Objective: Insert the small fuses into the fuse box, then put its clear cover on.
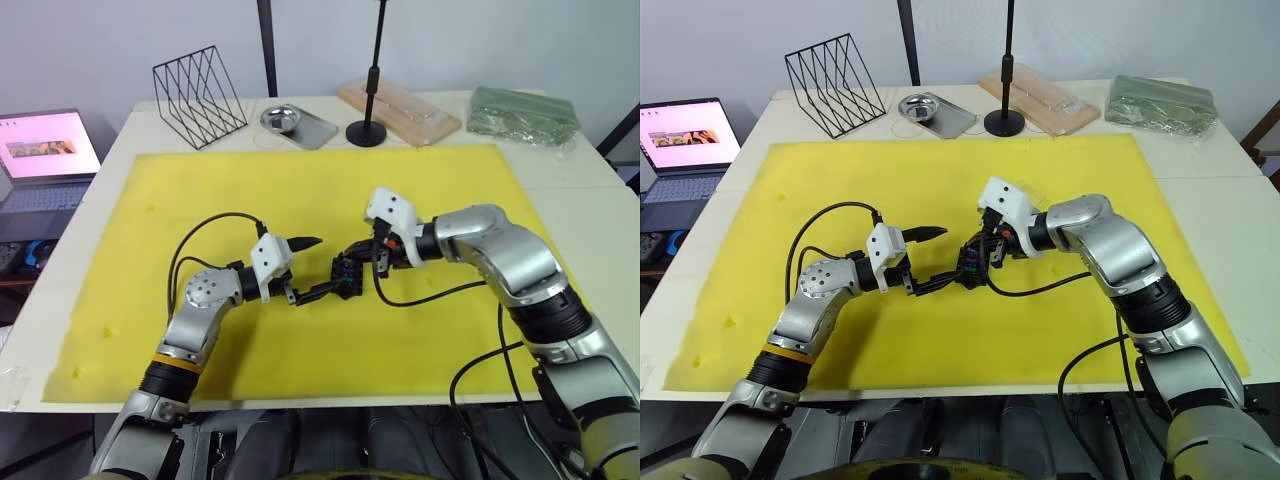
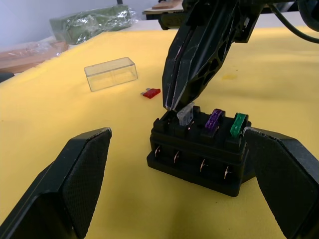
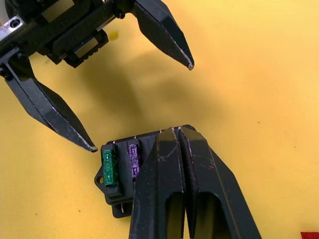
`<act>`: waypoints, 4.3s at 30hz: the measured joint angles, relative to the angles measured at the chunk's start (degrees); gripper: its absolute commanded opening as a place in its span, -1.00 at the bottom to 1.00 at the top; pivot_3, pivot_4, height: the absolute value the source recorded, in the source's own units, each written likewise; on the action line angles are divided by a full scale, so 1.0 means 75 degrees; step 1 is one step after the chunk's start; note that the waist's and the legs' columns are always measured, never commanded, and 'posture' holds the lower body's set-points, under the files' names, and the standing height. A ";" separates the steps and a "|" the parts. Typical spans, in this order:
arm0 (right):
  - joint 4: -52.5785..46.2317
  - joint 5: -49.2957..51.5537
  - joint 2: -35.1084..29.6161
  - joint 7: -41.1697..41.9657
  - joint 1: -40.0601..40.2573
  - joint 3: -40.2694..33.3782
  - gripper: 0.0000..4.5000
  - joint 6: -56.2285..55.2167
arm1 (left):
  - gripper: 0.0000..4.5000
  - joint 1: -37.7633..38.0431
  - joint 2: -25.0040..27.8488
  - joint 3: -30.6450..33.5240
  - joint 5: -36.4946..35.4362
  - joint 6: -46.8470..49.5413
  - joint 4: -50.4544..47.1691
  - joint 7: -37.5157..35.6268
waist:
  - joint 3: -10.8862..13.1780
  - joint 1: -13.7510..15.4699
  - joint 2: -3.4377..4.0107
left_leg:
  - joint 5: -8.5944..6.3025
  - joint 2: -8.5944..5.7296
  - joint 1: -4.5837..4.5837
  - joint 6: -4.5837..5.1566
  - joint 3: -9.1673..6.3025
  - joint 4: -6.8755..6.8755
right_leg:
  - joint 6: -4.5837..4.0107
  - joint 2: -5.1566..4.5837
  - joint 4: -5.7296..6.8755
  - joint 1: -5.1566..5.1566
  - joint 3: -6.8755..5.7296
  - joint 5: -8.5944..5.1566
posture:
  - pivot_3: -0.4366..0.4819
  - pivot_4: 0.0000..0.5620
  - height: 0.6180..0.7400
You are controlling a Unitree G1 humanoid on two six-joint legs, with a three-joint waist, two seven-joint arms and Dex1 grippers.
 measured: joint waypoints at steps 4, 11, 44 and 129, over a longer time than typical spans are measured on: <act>-0.0060 -0.0106 -0.0006 -0.0014 0.0085 0.0007 -0.98 -0.0095 | 1.00 0.0001 0.0001 0.0000 0.0000 0.0000 0.0000 0.0008 | 0.0000 0.0003 0.0000 | 0.0000 0.0000 0.0001 0.0000 0.0000 0.0000 | 0.0000 0.0000 0.0000 0.0001 0.0000 0.0000 | -0.05 -0.47 1.00; -0.0346 -0.0413 -0.0008 -0.0149 0.0378 0.0124 -0.98 -0.0598 | 1.00 0.0001 0.0002 0.0000 0.0000 0.0001 -0.0001 0.0053 | -0.0001 0.0000 -0.0001 | 0.0000 0.0000 0.0004 0.0000 0.0001 0.0001 | 0.0000 0.0000 0.0000 0.0005 0.0000 0.0000 | -0.05 -0.47 1.00; -0.0608 -0.1364 -0.0017 -0.0328 0.1118 0.0243 -0.98 -0.1865 | 1.00 0.0006 0.0058 0.0000 -0.0002 0.0012 -0.0016 0.0053 | -0.0013 0.0014 -0.0007 | 0.0000 0.0000 0.0020 0.0000 -0.0003 0.0002 | 0.0000 0.0000 -0.0003 0.0030 -0.0002 0.0000 | -0.05 -0.47 1.00; 0.4534 0.3208 0.1410 -0.3430 -0.0391 -0.6110 0.99 0.4507 | 1.00 -0.0240 0.2097 0.1256 -0.1793 0.1357 -0.2222 -0.1749 | 0.0006 -0.0069 0.0008 | -0.0002 0.0013 -0.0001 0.0005 0.0013 -0.0010 | -0.0012 0.0012 -0.0008 -0.0001 0.0007 0.0007 | -0.05 -0.47 1.00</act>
